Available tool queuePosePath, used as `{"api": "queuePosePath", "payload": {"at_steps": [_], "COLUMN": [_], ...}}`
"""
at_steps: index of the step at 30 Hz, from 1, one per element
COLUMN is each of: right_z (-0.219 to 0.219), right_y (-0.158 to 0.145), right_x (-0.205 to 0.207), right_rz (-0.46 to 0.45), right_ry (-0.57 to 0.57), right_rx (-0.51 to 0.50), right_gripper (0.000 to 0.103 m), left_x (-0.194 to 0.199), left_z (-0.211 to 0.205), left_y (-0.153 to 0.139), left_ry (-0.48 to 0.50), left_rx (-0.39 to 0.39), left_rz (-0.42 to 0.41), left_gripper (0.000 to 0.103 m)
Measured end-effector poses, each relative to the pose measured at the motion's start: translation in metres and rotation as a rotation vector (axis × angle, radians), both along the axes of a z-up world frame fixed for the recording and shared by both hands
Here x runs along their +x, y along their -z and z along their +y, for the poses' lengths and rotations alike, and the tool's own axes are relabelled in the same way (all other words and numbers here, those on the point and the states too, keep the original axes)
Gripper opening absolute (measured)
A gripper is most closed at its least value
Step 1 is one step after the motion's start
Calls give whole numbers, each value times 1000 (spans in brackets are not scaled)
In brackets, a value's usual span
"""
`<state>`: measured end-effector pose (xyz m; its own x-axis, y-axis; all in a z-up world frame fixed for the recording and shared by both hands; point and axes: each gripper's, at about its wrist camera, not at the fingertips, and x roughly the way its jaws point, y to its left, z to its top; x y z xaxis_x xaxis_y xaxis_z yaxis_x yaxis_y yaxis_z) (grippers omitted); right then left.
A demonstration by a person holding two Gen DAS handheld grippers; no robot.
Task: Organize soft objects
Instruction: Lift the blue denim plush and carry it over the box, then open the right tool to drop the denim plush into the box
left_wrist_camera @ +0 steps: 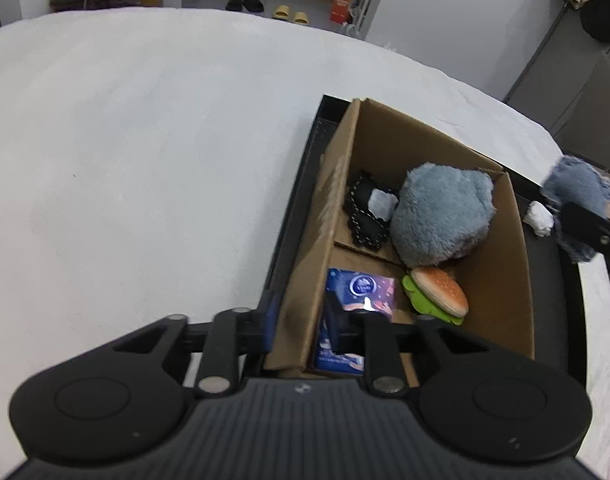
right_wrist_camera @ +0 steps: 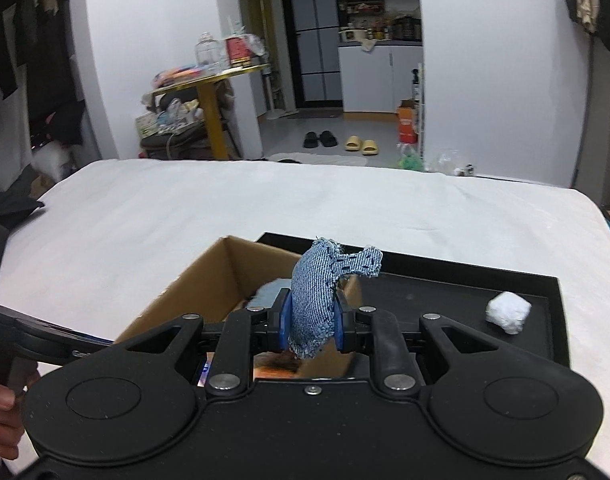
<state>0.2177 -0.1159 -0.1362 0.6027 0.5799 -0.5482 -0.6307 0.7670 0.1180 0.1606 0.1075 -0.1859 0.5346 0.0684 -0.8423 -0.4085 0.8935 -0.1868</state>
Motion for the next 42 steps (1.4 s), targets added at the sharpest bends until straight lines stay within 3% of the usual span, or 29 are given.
{"api": "queuePosePath", "payload": {"at_steps": [26,31,42], "right_z": [68,71,42], "right_y": [12,19,11], "right_x": [-11,-7,-8], "right_rz": [67,92,91], "right_ry": [-134,-135,-75], "right_rx": [-38,-37,-8], "right_gripper": [23,37,37], "left_x": [0,-3,-2], "left_z": [10,10,3], "left_y": [7,6,8], "left_ry": [79,78,63], "left_rx": [-117,-124,-89], "left_rz": [32,38,40], "left_gripper": [18,18,20]}}
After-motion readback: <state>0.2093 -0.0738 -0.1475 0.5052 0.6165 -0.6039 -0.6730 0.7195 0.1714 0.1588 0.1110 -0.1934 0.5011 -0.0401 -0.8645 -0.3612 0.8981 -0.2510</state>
